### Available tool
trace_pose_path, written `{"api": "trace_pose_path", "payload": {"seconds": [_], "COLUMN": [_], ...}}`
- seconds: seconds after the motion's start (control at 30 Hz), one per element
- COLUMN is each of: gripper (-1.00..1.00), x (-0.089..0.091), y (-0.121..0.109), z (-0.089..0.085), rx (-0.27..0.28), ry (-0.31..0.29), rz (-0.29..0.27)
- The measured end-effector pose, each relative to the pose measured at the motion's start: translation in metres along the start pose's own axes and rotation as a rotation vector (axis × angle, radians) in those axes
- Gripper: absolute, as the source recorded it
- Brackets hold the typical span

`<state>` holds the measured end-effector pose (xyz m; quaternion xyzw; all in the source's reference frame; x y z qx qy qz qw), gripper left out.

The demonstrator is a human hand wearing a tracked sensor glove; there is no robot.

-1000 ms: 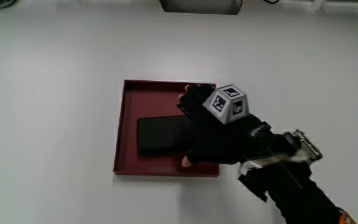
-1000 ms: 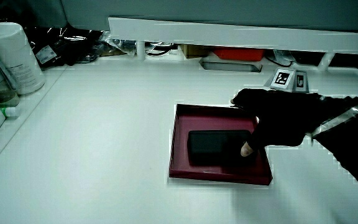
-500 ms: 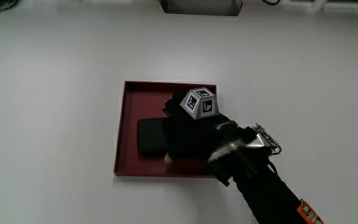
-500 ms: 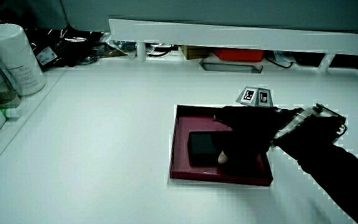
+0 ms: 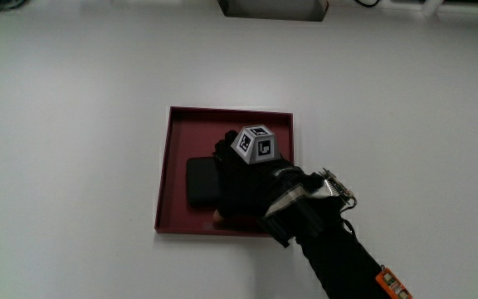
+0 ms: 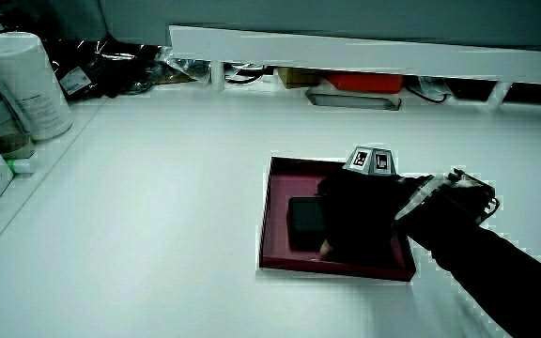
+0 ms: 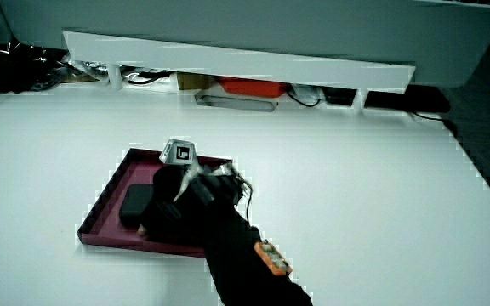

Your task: Pick battery from plate

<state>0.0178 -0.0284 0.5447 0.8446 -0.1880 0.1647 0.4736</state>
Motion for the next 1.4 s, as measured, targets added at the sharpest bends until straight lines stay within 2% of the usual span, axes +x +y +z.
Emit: {"api": "trace_pose_path", "payload": {"seconds": [0.1, 0.13, 0.2, 0.23, 0.27, 0.3, 0.4, 0.43, 0.47, 0.5, 0.6, 0.73, 0.97, 1.03, 1.07, 1.1, 1.13, 1.17, 1.2, 1.27, 1.3, 1.37, 1.4], "gripper": [0.29, 0.33, 0.43, 0.48, 0.52, 0.57, 0.71, 0.76, 0.81, 0.86, 1.00, 1.00, 1.00, 1.00, 1.00, 1.00, 1.00, 1.00, 1.00, 1.00, 1.00, 1.00, 1.00], "x": [0.000, -0.002, -0.003, -0.003, -0.003, -0.003, -0.007, -0.008, -0.010, -0.010, -0.007, -0.008, -0.017, -0.014, -0.014, -0.012, -0.010, 0.001, 0.006, 0.001, 0.003, 0.013, 0.017], "y": [0.000, -0.002, -0.003, -0.003, -0.004, -0.005, -0.008, -0.009, -0.011, -0.011, -0.009, -0.017, -0.049, -0.054, -0.060, -0.065, -0.067, -0.057, -0.060, -0.088, -0.095, -0.099, -0.102], "z": [0.000, 0.001, 0.001, 0.002, 0.002, 0.003, 0.004, 0.005, 0.006, 0.005, 0.004, 0.011, 0.041, 0.046, 0.051, 0.054, 0.056, 0.051, 0.052, 0.067, 0.072, 0.074, 0.076], "rx": [0.012, 0.023, 0.026, 0.048, 0.050, 0.081, 0.112, 0.131, 0.136, 0.142, 0.132, 0.128, 0.176, 0.158, 0.169, 0.181, 0.159, 0.134, 0.146, 0.176, 0.203, 0.197, 0.211], "ry": [-0.002, 0.006, 0.004, -0.008, 0.010, 0.005, -0.005, -0.017, -0.015, -0.032, -0.029, -0.008, -0.060, -0.057, -0.050, -0.066, -0.057, -0.007, -0.009, -0.055, -0.057, -0.058, -0.059], "rz": [0.000, 0.015, 0.005, 0.007, 0.025, 0.030, 0.061, 0.053, 0.078, 0.077, 0.078, 0.103, 0.126, 0.133, 0.140, 0.125, 0.129, 0.189, 0.199, 0.122, 0.114, 0.094, 0.084]}}
